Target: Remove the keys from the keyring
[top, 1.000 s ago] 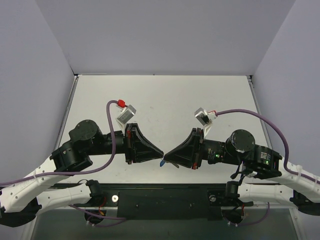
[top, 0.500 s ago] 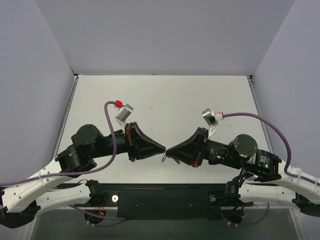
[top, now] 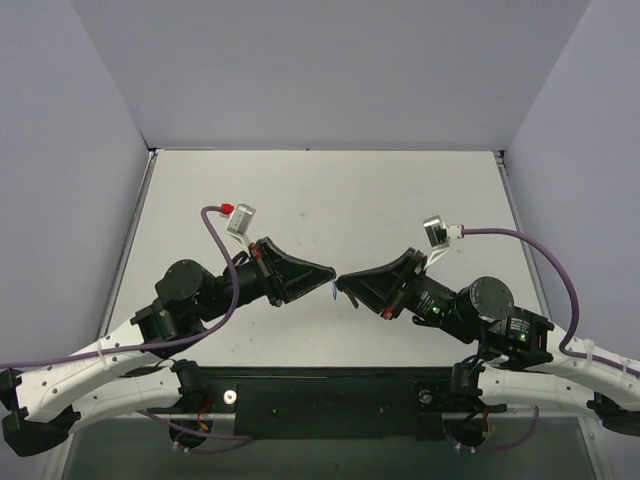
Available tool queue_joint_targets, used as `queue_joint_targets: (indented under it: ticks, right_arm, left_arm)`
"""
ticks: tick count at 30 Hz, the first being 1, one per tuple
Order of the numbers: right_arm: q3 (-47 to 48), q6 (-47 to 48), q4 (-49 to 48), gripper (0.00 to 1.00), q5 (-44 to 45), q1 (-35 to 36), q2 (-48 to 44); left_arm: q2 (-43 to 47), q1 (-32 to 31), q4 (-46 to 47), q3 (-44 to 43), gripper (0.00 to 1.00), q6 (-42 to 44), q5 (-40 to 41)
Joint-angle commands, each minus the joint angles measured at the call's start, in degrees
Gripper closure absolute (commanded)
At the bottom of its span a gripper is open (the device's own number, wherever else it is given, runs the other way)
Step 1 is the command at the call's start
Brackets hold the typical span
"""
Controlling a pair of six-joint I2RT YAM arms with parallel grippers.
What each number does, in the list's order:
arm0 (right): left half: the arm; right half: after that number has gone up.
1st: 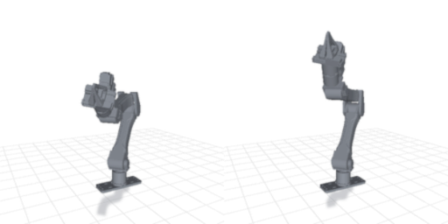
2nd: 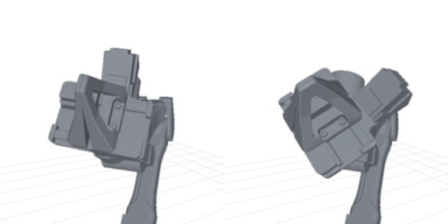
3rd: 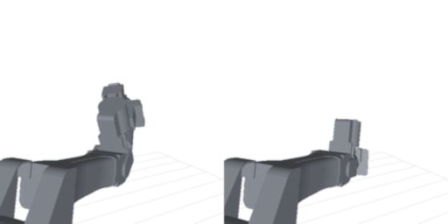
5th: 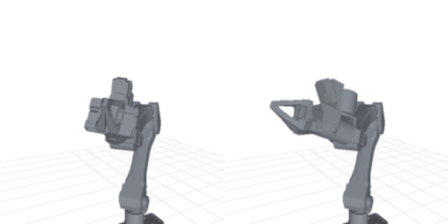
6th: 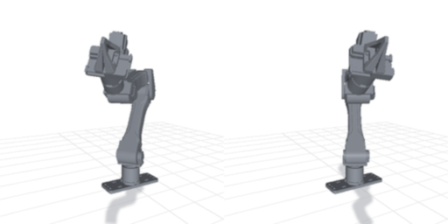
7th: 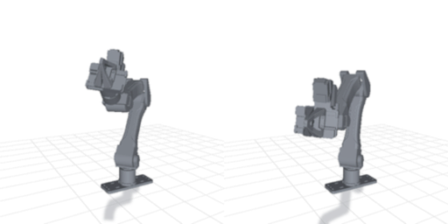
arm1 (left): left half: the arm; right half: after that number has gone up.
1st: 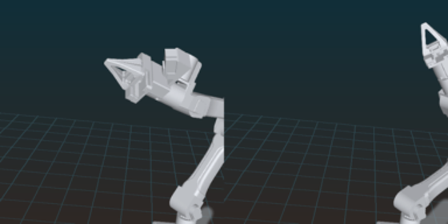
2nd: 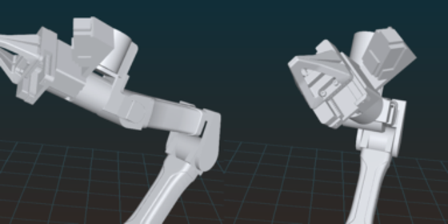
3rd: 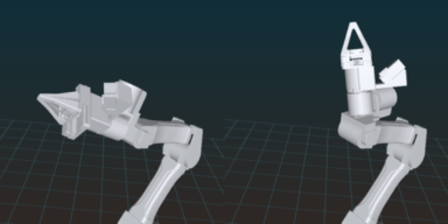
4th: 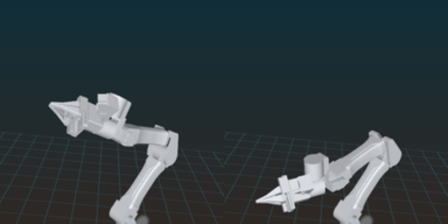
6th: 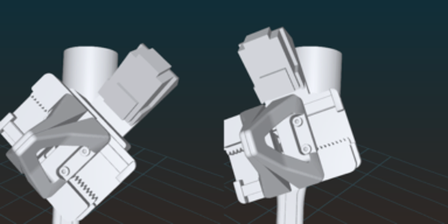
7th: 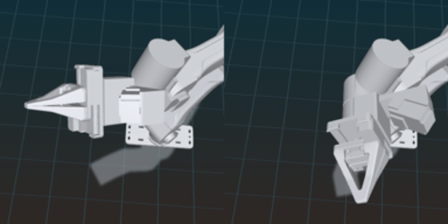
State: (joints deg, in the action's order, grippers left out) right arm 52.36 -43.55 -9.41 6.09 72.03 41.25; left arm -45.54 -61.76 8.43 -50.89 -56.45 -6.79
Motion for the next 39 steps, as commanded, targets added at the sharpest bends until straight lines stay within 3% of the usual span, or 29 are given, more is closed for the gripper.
queue_joint_targets:
  ticks: [1,4,5,7,8,9,17,24,29,39]
  right_arm:
    - [-0.7,-1.0,-6.3,1.00,3.1,-0.3,-0.2]
    - [-0.6,-1.6,-6.6,1.00,3.2,-0.2,0.0]
    - [-0.6,-1.8,-6.6,1.00,3.3,-0.3,0.0]
    - [-0.2,-2.2,-6.1,1.00,3.7,-0.3,0.0]
    - [0.2,-2.2,-5.7,1.00,3.5,-0.2,0.1]
    - [0.5,-2.5,-4.8,1.00,3.5,-0.1,0.0]
    - [1.5,-2.6,1.0,1.00,1.4,-0.2,-1.6]
    - [4.2,-0.8,1.1,1.00,-10.3,-0.6,0.1]
    - [3.5,-0.7,-3.3,1.00,-12.4,-0.7,1.4]
    - [3.4,-1.8,-9.4,1.00,-14.1,-2.5,2.5]
  left_arm:
    - [-0.7,-0.5,7.7,-0.1,1.00,-3.1,2.4]
    - [-0.2,-0.5,5.4,-0.4,1.00,-3.1,3.7]
    - [0.2,-0.5,4.1,-0.6,0.94,-2.8,3.9]
    - [1.2,-0.5,0.4,-1.3,0.66,-1.6,5.0]
    - [2.0,-0.5,-1.8,-2.0,0.30,-1.2,5.9]
    - [2.6,-0.5,-3.4,-2.3,0.23,-0.1,6.3]
    - [7.0,-0.3,-23.0,-11.1,0.24,7.0,9.3]
    - [3.3,-0.3,-32.4,-18.2,0.34,11.4,1.5]
    - [4.4,-0.3,-24.9,-15.0,0.39,10.7,-5.6]
    - [7.1,-0.3,-11.8,-6.9,0.49,8.6,-6.6]
